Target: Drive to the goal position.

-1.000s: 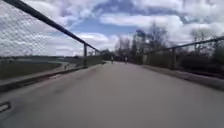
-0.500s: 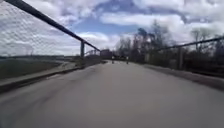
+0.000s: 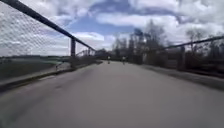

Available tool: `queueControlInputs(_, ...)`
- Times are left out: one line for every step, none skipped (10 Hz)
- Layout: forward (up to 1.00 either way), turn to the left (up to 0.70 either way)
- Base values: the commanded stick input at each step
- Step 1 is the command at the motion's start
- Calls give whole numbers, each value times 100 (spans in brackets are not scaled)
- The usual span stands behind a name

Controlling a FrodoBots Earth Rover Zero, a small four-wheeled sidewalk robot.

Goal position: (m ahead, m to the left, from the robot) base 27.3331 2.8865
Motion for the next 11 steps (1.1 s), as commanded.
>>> queueControlInputs(95,0)
queueControlInputs(95,0)
queueControlInputs(95,0)
queueControlInputs(95,0)
queueControlInputs(95,0)
queueControlInputs(95,0)
queueControlInputs(95,0)
queueControlInputs(95,0)
queueControlInputs(95,-9)
queueControlInputs(95,-21)
queueControlInputs(95,-31)
